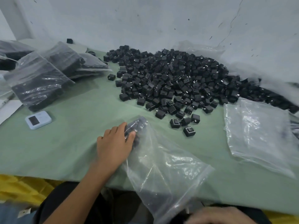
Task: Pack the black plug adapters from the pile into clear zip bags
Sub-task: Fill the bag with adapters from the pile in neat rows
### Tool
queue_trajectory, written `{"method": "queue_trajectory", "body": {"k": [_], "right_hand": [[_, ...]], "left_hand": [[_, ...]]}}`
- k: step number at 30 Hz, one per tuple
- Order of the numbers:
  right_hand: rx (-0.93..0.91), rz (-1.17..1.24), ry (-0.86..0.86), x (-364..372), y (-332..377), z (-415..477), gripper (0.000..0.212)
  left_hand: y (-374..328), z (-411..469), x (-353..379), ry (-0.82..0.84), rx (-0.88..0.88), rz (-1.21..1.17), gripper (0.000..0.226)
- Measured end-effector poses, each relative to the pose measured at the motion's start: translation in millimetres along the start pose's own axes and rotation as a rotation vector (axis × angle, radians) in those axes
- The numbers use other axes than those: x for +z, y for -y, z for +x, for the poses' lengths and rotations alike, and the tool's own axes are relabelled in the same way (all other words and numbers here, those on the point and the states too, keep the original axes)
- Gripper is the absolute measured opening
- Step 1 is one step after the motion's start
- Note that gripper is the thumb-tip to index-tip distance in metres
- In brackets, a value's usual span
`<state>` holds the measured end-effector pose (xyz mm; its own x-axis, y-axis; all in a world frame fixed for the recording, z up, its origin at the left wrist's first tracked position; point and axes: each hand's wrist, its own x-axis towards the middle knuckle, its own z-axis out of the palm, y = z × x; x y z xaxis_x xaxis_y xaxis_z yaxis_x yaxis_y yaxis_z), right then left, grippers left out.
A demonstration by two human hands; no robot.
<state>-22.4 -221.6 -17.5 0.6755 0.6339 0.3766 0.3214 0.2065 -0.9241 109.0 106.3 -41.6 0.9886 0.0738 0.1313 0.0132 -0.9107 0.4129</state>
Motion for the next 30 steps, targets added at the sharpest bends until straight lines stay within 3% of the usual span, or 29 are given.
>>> {"method": "queue_trajectory", "body": {"k": [1, 2, 3, 5, 6, 9, 11, 15, 18, 20, 25, 30], "right_hand": [[0.09, -0.423, -0.139, -1.5, 26.2, -7.7, 0.024], [0.215, -0.689, -0.053, -4.7, 37.3, -5.3, 0.029], [0.44, -0.621, -0.177, -17.3, 52.0, -0.1, 0.034], [0.402, -0.775, -0.472, -43.5, 54.1, 25.6, 0.031], [0.415, -0.838, -0.492, -51.0, 46.5, 55.6, 0.023], [0.648, -1.17, -0.294, -80.7, -0.4, 111.8, 0.026], [0.729, -1.262, -0.175, -88.8, -25.1, 116.9, 0.032], [0.763, -1.213, -0.294, -99.2, -38.6, 108.9, 0.037], [0.856, -1.228, -0.277, -103.9, -27.6, 94.6, 0.023], [0.906, -1.145, -0.387, -95.9, -9.7, 74.5, 0.021], [0.668, -0.664, -0.78, -23.0, 56.3, 10.2, 0.025], [0.757, -0.09, -0.722, 72.2, 90.8, -25.5, 0.067]], "left_hand": [[-0.1, 0.4, -0.2, 0.001, -0.004, -0.001, 0.049], [-0.4, 0.4, -0.4, 0.006, -0.008, -0.001, 0.051], [-0.9, 0.0, -0.8, 0.012, -0.01, -0.003, 0.052], [-1.5, -1.7, -2.2, 0.017, -0.01, -0.006, 0.051], [-2.0, -2.1, -3.0, 0.02, -0.008, -0.004, 0.051], [-2.3, -2.2, -4.1, 0.033, -0.009, 0.001, 0.051], [-2.1, -2.3, -3.6, 0.025, -0.011, -0.002, 0.049], [-1.5, -2.6, -2.5, 0.016, -0.006, 0.003, 0.047], [-1.1, -2.4, -3.0, 0.028, -0.006, 0.01, 0.05], [-1.2, -2.9, -3.4, 0.031, -0.006, 0.012, 0.051], [-2.2, -2.2, -3.6, 0.03, -0.002, 0.018, 0.051], [-1.8, -1.1, -4.3, 0.034, -0.005, 0.014, 0.05]]}}
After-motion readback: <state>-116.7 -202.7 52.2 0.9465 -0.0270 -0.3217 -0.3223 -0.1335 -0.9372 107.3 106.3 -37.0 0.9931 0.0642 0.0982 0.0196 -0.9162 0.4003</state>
